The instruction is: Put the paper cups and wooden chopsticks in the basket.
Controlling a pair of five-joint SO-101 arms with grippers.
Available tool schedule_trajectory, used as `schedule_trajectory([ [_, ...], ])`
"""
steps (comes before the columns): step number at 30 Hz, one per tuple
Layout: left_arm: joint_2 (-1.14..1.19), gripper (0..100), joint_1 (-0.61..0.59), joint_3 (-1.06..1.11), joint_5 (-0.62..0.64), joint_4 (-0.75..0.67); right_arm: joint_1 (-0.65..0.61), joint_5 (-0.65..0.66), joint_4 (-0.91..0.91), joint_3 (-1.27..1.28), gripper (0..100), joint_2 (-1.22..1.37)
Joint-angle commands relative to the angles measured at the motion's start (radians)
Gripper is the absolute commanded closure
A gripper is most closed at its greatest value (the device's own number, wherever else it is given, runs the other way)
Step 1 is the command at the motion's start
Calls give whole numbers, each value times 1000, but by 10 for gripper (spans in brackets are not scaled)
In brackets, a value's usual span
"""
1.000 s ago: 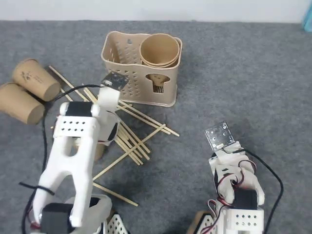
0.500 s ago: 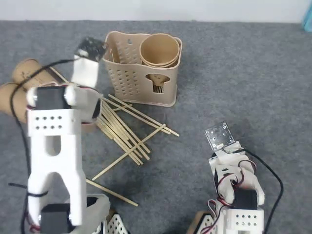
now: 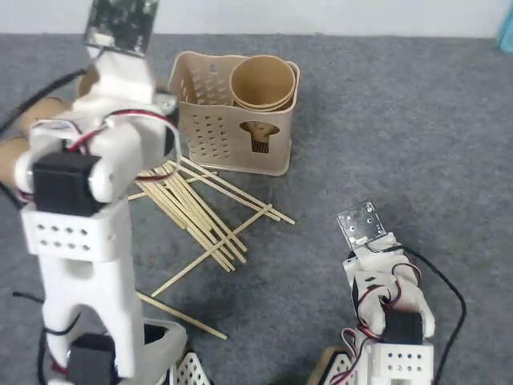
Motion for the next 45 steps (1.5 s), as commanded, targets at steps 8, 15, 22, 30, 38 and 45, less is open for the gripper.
schedule_trajectory([
  [8,-12,988,193,-33,29,-353,13,3,-27,-6,991,-13],
  [15,157,988,250,-41,26,-479,13,3,-31,-6,991,-13],
  [22,287,988,307,-42,23,-499,13,5,-61,6,991,-13],
  [30,358,988,322,-42,23,-520,13,8,-62,6,991,-13],
  [38,368,978,322,-39,23,-463,10,9,-79,9,991,-13],
  [45,358,760,313,-42,31,-454,10,9,-79,9,991,-13],
])
